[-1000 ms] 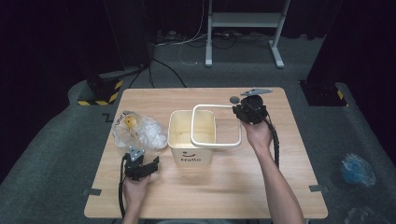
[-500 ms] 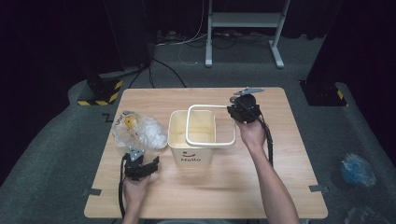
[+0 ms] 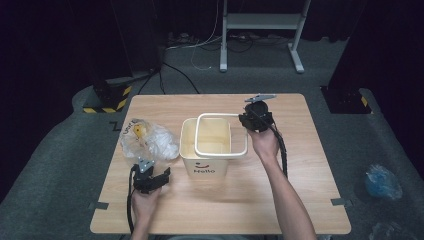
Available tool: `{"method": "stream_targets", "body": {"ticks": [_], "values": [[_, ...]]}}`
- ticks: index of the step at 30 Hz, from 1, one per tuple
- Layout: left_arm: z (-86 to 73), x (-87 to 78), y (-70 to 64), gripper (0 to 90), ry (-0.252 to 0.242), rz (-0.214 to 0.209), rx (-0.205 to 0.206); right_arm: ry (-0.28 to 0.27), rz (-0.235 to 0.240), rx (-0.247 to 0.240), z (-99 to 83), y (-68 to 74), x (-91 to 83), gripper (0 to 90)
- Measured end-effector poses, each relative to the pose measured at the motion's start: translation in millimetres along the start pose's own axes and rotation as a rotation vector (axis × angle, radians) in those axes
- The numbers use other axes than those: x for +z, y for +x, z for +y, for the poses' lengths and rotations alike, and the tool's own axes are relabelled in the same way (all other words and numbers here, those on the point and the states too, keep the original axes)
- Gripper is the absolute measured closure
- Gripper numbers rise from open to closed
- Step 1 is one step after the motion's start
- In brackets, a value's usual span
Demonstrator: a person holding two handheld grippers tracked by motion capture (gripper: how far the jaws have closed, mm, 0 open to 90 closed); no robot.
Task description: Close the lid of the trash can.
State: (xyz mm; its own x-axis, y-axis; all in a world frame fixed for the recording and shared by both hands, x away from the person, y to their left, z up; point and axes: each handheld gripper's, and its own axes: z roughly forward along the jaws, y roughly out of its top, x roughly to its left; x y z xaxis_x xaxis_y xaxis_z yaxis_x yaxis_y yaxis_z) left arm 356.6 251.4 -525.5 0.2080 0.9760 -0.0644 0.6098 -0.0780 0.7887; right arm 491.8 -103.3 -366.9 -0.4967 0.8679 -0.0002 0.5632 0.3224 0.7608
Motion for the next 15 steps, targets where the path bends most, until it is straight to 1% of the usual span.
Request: {"method": "stream_targets", "body": {"ticks": [15], "values": [[-0.2, -0.1, 0.1, 29.3, -0.004, -0.005, -0.006, 0.007, 0.007, -0.008, 1.7, 11.9, 10.5, 77.9]]}}
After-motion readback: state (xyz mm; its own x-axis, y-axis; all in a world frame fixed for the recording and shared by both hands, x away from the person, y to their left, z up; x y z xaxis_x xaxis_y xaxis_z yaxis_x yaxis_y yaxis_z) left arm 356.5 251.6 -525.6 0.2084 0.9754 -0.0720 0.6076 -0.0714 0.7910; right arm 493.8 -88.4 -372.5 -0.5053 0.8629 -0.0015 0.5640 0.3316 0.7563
